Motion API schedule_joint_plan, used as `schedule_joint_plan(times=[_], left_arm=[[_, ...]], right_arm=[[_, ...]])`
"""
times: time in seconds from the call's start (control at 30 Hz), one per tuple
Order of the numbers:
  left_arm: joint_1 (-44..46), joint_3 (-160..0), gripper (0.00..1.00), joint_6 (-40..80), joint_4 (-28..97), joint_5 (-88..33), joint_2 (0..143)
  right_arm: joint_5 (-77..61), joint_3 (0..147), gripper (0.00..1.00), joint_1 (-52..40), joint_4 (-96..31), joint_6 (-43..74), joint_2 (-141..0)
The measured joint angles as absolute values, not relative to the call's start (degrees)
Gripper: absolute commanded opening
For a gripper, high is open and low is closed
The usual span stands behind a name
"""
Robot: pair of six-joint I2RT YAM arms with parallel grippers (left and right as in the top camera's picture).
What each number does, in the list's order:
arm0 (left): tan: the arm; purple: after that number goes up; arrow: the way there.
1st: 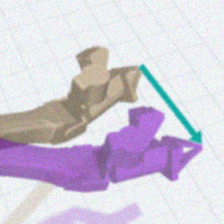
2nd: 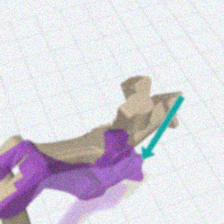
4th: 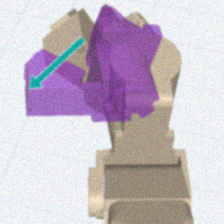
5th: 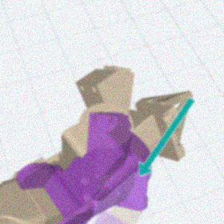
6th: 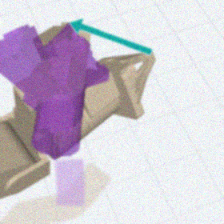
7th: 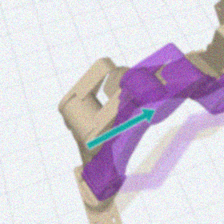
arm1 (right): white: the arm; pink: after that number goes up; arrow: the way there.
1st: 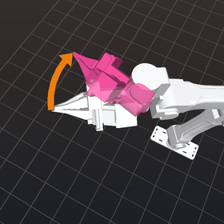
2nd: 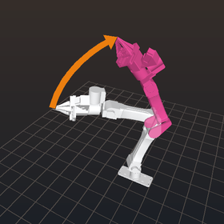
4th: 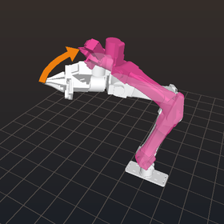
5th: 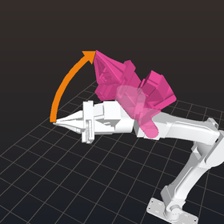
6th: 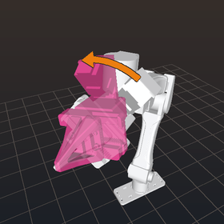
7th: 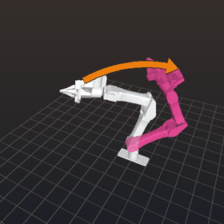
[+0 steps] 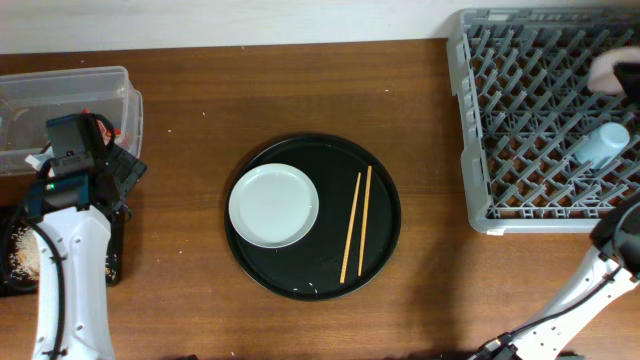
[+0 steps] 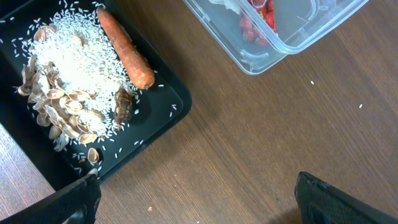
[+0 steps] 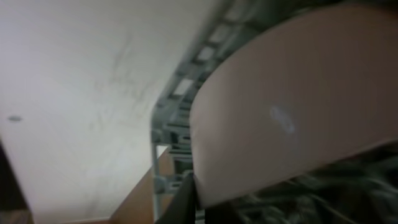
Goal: Sort waste into correct bins and load items into the dishwasher rack
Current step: 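Place the white bowl into the dish rack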
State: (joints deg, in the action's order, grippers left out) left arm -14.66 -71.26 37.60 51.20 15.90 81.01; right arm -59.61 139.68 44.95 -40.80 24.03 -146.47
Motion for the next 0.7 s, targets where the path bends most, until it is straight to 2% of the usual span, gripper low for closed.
schedule_joint_plan(times=[0.1, 0.17, 0.2, 0.33, 0.4, 0.47, 0.5, 0.57, 0.6, 0.7], left_arm=[[-14.66, -71.26, 0.99, 37.60, 51.20, 15.92, 81.01], [-14.66, -71.26, 0.99, 37.60, 51.22, 15.90, 81.01], [-14.66, -71.26, 0.99, 37.60, 51.20, 15.92, 81.01], [-14.66, -71.26, 0.99, 37.60, 51.22, 15.90, 81.01], [-14.66, -71.26, 0.99, 37.60, 51.24, 15.92, 81.01], [-14.66, -71.26, 0.99, 37.60, 51.22, 15.90, 81.01], [-14.66, -71.26, 0.99, 37.60, 51.11, 15.90, 81.01], [-14.66, -71.26, 0.99, 37.60, 51.11, 15.92, 81.01], [-14.66, -71.26, 0.99, 37.60, 51.20, 15.88, 81.01], [-14.66, -71.26, 0.99, 37.60, 51.20, 15.94, 81.01]], right_arm=[[-57.87, 139.68, 0.20, 47.97, -46.74, 22.68, -146.50], [-57.19, 139.70, 0.35, 48.38, -49.63, 21.41, -146.43], [-56.97, 139.70, 0.39, 48.27, -50.39, 21.06, -146.43], [-51.51, 139.46, 0.43, 47.66, -57.54, 20.05, -142.80], [-46.81, 139.20, 0.43, 47.24, -61.87, 19.38, -135.31], [-44.53, 139.20, 0.51, 46.54, -65.65, 17.69, -127.59], [-42.83, 139.24, 0.99, 43.94, -71.37, 14.46, -117.47], [-39.94, 139.87, 0.98, 38.76, -76.55, 11.60, -108.25], [-37.41, 140.05, 0.98, 33.08, -80.23, 9.13, -103.24], [-31.48, 140.46, 0.98, 18.50, -86.65, 6.63, -99.79]])
